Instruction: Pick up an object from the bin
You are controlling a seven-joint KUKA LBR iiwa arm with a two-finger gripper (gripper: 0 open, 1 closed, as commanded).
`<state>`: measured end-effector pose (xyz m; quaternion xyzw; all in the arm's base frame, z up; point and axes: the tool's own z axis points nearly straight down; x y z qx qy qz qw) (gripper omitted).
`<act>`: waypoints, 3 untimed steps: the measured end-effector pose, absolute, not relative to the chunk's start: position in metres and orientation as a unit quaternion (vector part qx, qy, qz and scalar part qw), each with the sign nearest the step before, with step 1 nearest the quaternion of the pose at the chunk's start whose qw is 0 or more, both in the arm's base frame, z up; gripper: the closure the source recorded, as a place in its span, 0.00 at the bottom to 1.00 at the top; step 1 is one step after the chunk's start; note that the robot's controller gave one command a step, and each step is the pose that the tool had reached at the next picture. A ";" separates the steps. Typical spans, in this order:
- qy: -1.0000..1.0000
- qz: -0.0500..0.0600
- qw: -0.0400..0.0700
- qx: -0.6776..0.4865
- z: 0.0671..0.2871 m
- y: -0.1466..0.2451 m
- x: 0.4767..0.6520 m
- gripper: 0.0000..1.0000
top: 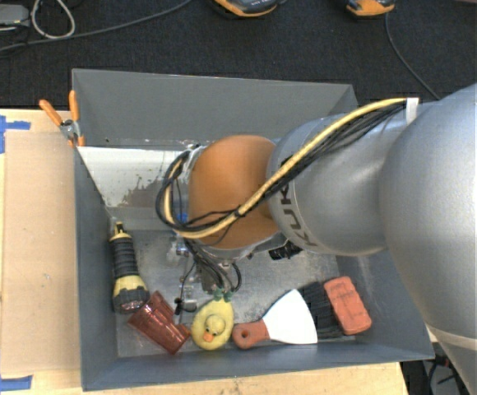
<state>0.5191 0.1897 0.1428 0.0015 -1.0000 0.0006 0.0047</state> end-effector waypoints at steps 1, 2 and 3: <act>-1.000 0.000 0.001 -0.001 0.147 0.189 0.521 0.00; -0.998 0.003 0.003 -0.060 0.074 0.241 0.490 0.00; -1.000 -0.001 -0.005 -0.019 0.130 0.247 0.498 0.00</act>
Offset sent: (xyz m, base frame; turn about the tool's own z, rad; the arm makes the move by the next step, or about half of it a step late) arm -0.0318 0.0524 -0.0728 0.1187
